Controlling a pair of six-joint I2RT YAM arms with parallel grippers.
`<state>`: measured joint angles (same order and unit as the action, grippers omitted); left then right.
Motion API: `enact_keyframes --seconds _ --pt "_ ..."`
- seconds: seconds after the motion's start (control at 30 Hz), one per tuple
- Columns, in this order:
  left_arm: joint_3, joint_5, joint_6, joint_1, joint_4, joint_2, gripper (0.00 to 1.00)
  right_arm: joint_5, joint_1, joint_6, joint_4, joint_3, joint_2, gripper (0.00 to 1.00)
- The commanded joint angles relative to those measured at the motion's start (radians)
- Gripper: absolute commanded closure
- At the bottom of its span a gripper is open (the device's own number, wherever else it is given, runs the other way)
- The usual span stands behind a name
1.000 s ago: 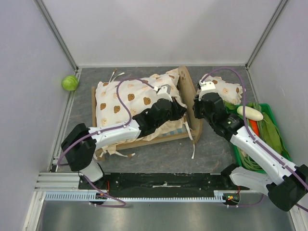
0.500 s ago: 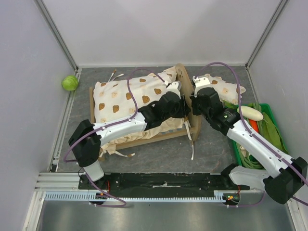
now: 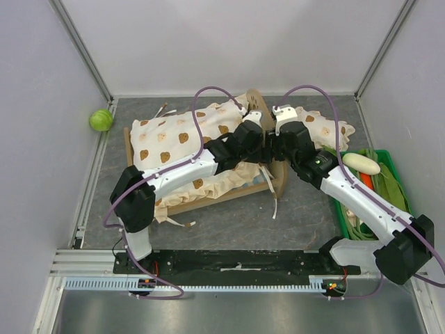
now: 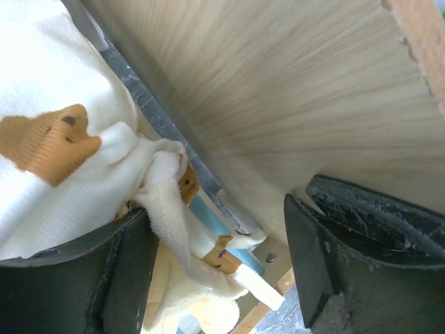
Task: Set up the pet bed
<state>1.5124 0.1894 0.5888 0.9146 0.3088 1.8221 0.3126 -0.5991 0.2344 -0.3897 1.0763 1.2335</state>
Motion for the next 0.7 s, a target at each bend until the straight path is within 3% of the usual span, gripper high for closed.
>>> enact_keyframes --seconds 0.0,0.33,0.67 --pt "-0.041 -0.126 -0.020 0.015 -0.143 -0.081 0.10 0.002 -0.021 -0.092 0.190 0.031 0.014 1.00" --pt "-0.156 -0.384 -0.027 0.015 -0.336 -0.216 0.03 -0.079 0.019 0.006 0.218 -0.073 -0.052 1.00" --pt "-0.307 -0.378 0.034 0.018 -0.425 -0.410 0.03 -0.151 0.047 0.157 0.215 -0.134 -0.095 1.00"
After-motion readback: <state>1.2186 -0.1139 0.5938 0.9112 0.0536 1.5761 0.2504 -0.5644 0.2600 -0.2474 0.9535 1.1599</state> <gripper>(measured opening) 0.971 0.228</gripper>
